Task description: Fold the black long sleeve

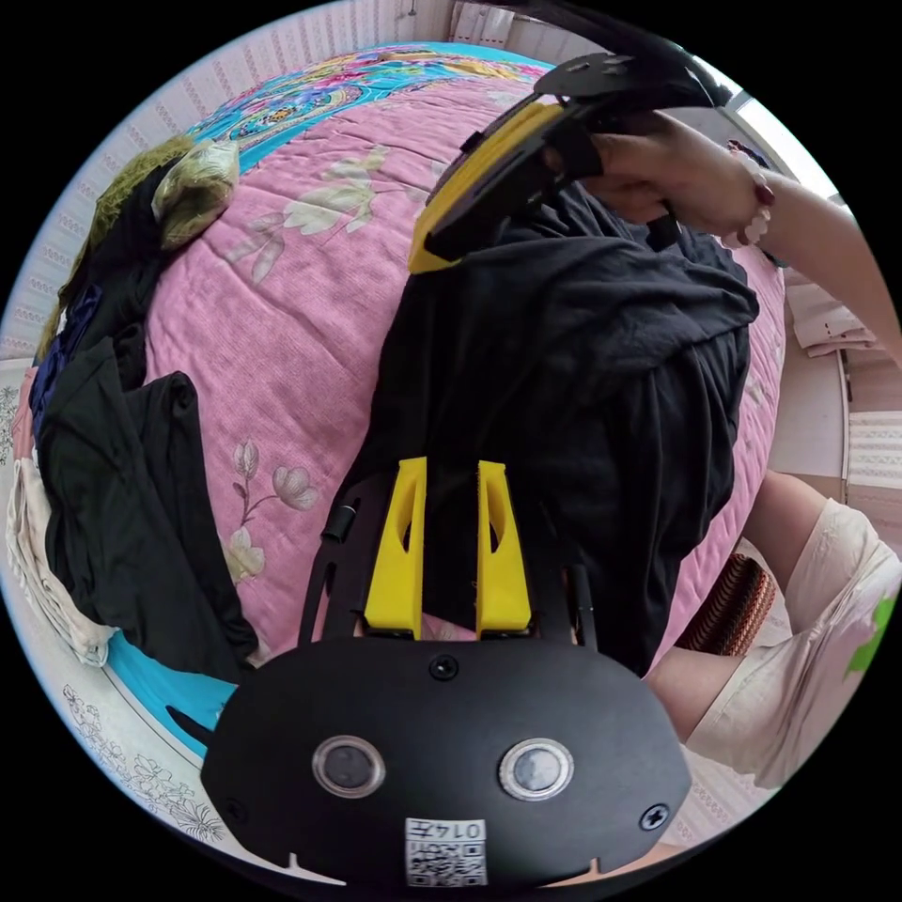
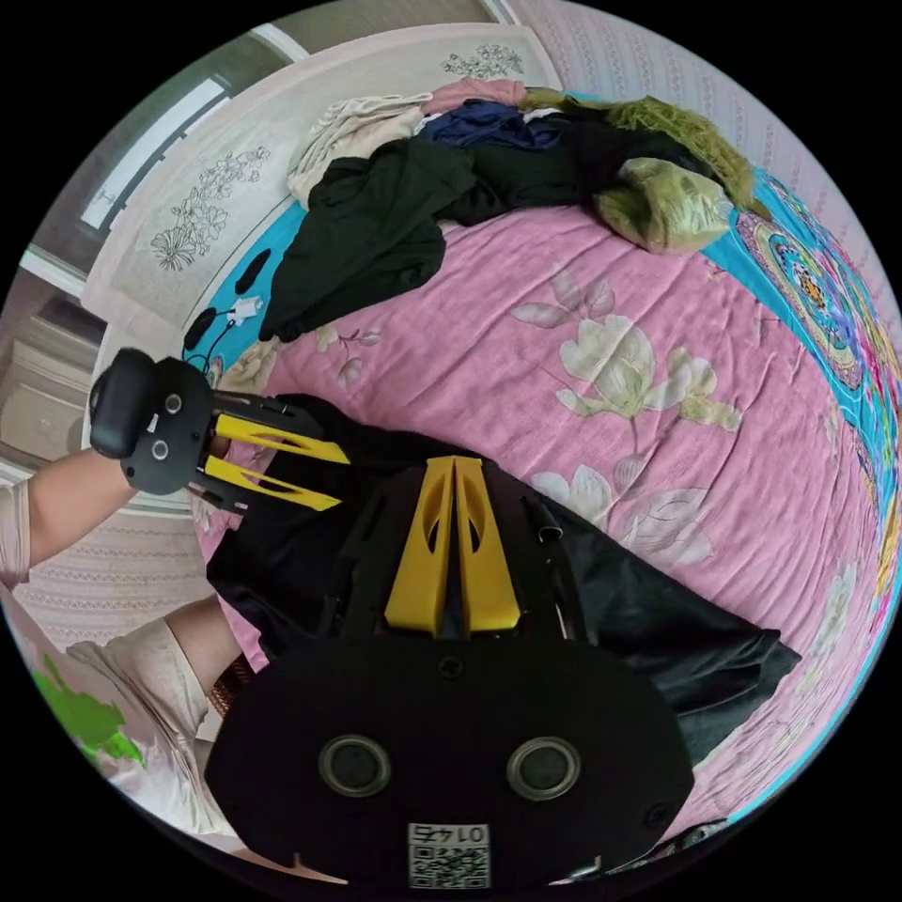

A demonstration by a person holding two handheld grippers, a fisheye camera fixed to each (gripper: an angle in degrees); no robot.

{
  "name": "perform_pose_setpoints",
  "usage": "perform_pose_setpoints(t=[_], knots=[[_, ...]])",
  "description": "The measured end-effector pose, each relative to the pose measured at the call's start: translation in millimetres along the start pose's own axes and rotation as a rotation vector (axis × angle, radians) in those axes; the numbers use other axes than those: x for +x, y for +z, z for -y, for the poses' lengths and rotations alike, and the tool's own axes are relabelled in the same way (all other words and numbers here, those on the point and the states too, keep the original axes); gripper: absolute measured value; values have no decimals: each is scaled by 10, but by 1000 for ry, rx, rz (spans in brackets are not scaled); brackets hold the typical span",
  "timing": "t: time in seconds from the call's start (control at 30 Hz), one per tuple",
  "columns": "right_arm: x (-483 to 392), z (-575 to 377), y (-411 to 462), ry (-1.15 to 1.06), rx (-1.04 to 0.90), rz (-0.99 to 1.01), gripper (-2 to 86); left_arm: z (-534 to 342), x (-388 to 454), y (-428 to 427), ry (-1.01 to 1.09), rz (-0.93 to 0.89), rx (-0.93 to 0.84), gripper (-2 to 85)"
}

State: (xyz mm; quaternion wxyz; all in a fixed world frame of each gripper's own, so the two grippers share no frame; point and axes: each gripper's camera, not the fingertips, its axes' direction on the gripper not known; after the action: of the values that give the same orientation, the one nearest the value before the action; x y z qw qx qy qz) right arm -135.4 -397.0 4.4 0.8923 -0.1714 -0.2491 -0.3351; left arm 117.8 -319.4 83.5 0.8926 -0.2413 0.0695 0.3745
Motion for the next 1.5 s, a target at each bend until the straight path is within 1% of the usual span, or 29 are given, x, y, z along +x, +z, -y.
perform_pose_setpoints(t=[0.1, 0.13, 0.27, 0.37, 0.53, 0.63, 0.77, 0.9, 1.03, 1.07, 1.17, 1.23, 1.33, 1.5], knots=[[138, -211, -260, -1, 53, -4, 49, 12, 24, -3, 7, 6, -7, 87], [160, -327, -320, -8, 41, -30, 67, 13, 28, -2, 7, 7, -8, 87], [218, -825, -494, -14, 14, -71, 86, 17, 60, -5, 9, 15, -9, 87], [402, -1435, -675, 107, 21, -90, 96, 14, 83, -6, 12, 22, -4, 86], [832, -2711, -863, 459, -38, -160, 101, 13, 114, -14, 18, 28, 5, 87], [1024, -3232, -839, 598, -84, -182, 100, 30, 109, -25, 14, 15, -1, 88], [1224, -3583, -679, 636, -164, -191, 98, 57, 129, -34, 12, 15, -7, 87], [1402, -3905, -789, 682, -124, -156, 98, 60, 137, -62, -1, 7, 8, 81], [1430, -4259, -1096, 717, -78, -234, 103, 25, 176, -177, -15, 16, 49, 49], [1454, -4332, -1136, 737, -66, -232, 102, -5, 175, -241, -29, 1, 75, 43], [1653, -4751, -1241, 904, -3, -200, 93, -110, 149, -409, -98, -60, 124, 57], [1836, -5011, -1159, 1005, 16, -111, 92, -200, 171, -502, -129, -96, 146, 62], [2004, -5187, -1024, 1072, 73, -5, 89, -371, 330, -612, -145, -64, 149, 66], [2080, -5444, -984, 1079, 81, -12, 25, -625, 669, -599, -193, -5, 101, 61]])
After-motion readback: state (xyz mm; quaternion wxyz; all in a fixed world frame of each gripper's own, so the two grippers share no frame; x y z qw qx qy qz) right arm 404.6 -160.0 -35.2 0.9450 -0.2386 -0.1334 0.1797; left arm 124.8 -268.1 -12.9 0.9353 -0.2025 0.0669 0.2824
